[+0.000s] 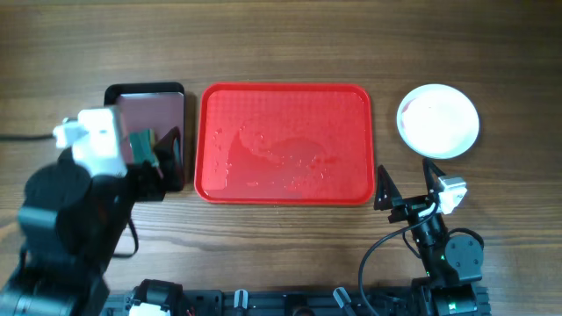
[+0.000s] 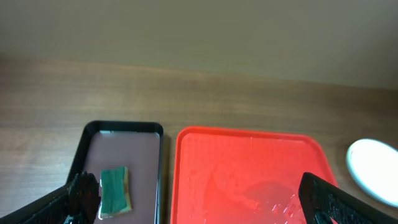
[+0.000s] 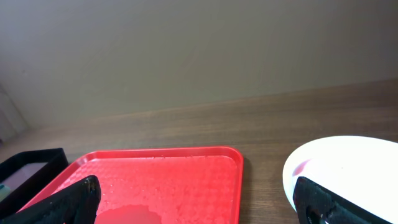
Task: Clean dirty plates on tray and stack at the side
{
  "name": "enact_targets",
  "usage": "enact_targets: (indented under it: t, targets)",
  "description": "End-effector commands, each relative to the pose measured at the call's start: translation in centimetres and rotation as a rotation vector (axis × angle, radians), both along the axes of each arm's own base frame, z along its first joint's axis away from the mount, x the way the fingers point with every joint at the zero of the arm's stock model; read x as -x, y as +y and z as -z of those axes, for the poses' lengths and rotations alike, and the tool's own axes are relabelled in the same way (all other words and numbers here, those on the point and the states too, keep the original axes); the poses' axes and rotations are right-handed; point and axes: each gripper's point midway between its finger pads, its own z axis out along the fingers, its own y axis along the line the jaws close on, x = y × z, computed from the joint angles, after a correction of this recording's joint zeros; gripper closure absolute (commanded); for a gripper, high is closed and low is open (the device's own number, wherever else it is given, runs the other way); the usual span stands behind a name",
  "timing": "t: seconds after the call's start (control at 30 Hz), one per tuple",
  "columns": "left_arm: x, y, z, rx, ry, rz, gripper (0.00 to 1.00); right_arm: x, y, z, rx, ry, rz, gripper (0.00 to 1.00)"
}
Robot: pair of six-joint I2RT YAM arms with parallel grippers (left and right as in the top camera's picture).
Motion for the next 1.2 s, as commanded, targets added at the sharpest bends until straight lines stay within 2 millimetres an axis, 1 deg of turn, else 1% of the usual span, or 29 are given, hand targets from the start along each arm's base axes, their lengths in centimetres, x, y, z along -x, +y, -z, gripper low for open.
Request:
enact_targets:
  t: [0.0,0.07,0.13,0.17,0.23,0.3,0.4,0.47,0.6,0.7,0.8,1.0,1.07,1.17]
  targets:
    - [1.5,0.1,-1.0,0.019,-0.044,0.006,0.00,0.0,0.1,-0.1,-0.010,-0.002,-0.010,0.00]
    - [1.9,0.2,-0.4,0.018,-0.044,0.005,0.00,0.0,0.1,-0.1,-0.009,-0.003,-0.010,0.00]
    - [2.3,2.2,0.6,-0.019,-0.049,-0.095,0.00,0.0,0.1,-0.1,-0.009,-0.002,-0.010,0.00]
    - [2.3,2.6,1.5,-0.022,-0.048,-0.113,0.00,0.0,0.1,-0.1,-0.009,-0.002,-0.010,0.00]
    - [1.7,3.0,2.7,-0.015,-0.090,-0.139,0.00,0.0,0.1,-0.1,-0.009,-0.002,-0.010,0.00]
    - [0.7,3.3,4.2,-0.007,-0.173,-0.155,0.00,0.0,0.1,-0.1,-0.010,-0.002,-0.010,0.00]
    - [0.0,3.0,6.8,0.019,-0.272,-0.139,0.00,0.0,0.1,-0.1,-0.009,-0.002,-0.010,0.00]
    - [-0.2,2.5,9.2,0.033,-0.312,-0.117,0.00,0.0,0.1,-0.1,-0.009,-0.003,-0.010,0.00]
    - [-0.8,2.3,12.9,0.050,-0.390,-0.106,0.00,0.0,0.1,-0.1,-0.009,-0.002,-0.010,0.00]
    - [-1.0,2.0,14.7,0.066,-0.460,-0.080,0.00,0.0,0.1,-0.1,-0.010,-0.002,-0.010,0.00]
    - [-1.0,2.1,15.6,0.070,-0.499,-0.079,0.00,0.0,0.1,-0.1,-0.009,-0.002,-0.010,0.00]
    - [-1.3,2.3,18.7,0.066,-0.436,-0.081,0.00,0.0,0.1,-0.1,-0.009,-0.002,-0.010,0.00]
    - [-1.3,2.7,20.5,0.058,-0.366,-0.098,0.00,0.0,0.1,-0.1,-0.009,-0.002,-0.010,0.00]
    - [-1.3,2.8,20.7,0.058,-0.356,-0.098,0.00,0.0,0.1,-0.1,-0.010,-0.003,-0.010,0.00]
